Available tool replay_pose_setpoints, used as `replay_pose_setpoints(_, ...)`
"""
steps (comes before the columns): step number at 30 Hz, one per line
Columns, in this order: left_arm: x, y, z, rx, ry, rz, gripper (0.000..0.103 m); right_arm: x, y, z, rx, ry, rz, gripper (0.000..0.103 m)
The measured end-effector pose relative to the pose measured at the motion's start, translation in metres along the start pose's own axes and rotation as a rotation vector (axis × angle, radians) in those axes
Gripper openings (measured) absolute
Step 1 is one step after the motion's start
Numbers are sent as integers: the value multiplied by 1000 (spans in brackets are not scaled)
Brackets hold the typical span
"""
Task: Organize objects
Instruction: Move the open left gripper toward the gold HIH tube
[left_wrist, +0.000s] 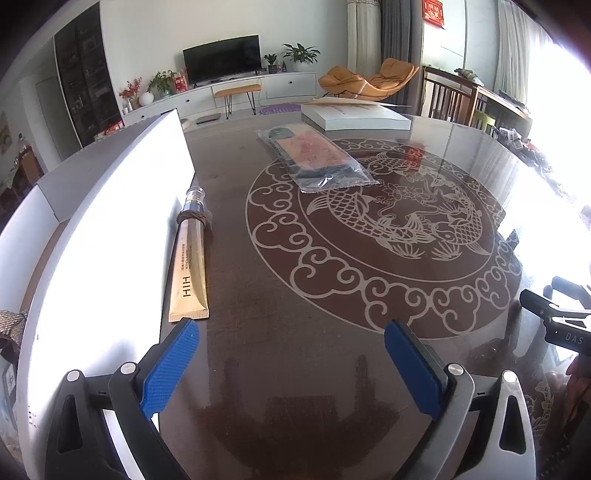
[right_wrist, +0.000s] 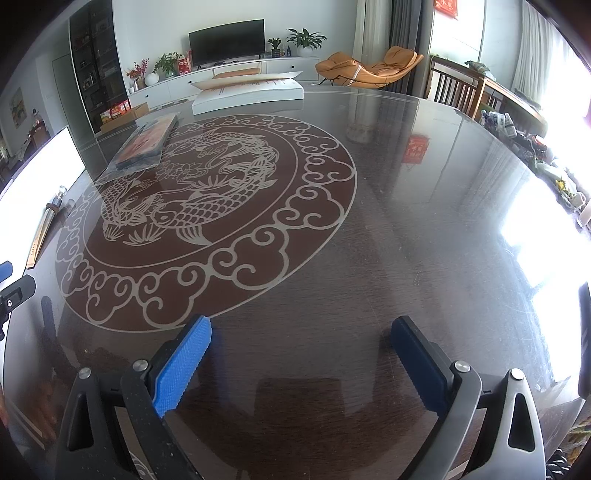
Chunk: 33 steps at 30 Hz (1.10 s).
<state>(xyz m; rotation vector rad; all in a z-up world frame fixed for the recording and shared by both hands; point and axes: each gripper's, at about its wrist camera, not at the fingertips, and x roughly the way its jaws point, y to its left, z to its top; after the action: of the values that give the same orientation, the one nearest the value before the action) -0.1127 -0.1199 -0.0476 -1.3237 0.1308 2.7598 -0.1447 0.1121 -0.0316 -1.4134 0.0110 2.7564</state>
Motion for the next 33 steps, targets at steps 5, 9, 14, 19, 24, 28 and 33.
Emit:
replay_pose_setpoints(5,0,0,1,-3,1,-2,102,0,0,0,0,0,0,98)
replay_pose_setpoints(9,0,1,1,-5,0,-5,102,0,0,0,0,0,0,98)
replay_pose_setpoints(14,0,2,2,3,1,-5,102,0,0,0,0,0,0,98)
replay_pose_setpoints(19,1,2,3,17,4,-4,100,0,0,0,-1,0,1,98)
replay_pose_setpoints(24,4,6,6,13,7,-7,94,0,0,0,-1,0,1,98)
replay_pose_setpoints(28,7,6,7,19,10,-8,94,0,0,0,-1,0,1,99)
replay_pose_setpoints(33,9,8,9,27,9,-28,94,0,0,0,-1,-1,1,99)
